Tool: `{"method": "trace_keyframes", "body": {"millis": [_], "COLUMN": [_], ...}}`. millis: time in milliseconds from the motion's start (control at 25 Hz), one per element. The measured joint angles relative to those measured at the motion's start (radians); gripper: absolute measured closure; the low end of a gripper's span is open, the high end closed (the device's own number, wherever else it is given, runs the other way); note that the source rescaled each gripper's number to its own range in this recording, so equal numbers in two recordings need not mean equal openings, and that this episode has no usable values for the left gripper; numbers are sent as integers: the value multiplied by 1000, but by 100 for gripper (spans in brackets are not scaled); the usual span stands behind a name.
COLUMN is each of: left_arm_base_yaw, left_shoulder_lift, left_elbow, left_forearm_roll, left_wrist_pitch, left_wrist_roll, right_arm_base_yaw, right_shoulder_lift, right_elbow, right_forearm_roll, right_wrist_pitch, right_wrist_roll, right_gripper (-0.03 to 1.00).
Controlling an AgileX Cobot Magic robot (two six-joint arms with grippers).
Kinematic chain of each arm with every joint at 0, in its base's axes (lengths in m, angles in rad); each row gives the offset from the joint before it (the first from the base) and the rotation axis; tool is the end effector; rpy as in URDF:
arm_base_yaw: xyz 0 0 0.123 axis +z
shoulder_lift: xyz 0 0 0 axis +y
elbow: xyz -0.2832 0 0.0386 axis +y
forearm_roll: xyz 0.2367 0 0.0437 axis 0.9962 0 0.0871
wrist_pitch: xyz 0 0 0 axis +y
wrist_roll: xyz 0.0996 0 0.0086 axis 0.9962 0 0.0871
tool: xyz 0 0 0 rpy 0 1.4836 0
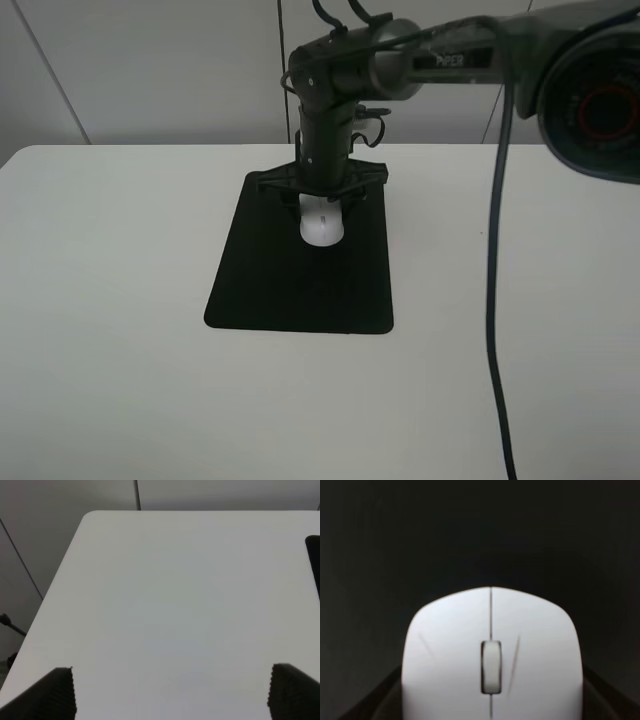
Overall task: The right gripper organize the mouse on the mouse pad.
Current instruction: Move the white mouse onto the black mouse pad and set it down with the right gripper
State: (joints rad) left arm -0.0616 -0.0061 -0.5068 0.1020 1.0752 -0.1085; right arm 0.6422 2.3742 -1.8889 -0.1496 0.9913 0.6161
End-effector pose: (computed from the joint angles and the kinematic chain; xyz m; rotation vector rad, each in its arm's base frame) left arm -0.0095 0.0096 0.2687 -0.0542 2.0410 0.0157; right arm 0.3908 0.2767 0.1226 -0.1411 2.9140 -0.0006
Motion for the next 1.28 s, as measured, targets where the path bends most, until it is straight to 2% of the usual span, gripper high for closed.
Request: {"method": "trace_keyframes", "body": {"millis": [200,1280], "left_arm_base_yaw": [0,0], "left_shoulder_lift": [0,0], "left_elbow": [0,0], "left_forearm_roll": [0,0], "left_wrist_pitch": [0,0], "left_wrist_roll": [0,0], "right_arm_base_yaw": [3,3], "right_shoulder_lift": [39,91], "right_elbow": [-31,-36], "right_forearm_roll": [-2,-7], "right_wrist_pitch": [-1,-31], "right_wrist_roll": [28,32], "right_gripper": [97,97]}}
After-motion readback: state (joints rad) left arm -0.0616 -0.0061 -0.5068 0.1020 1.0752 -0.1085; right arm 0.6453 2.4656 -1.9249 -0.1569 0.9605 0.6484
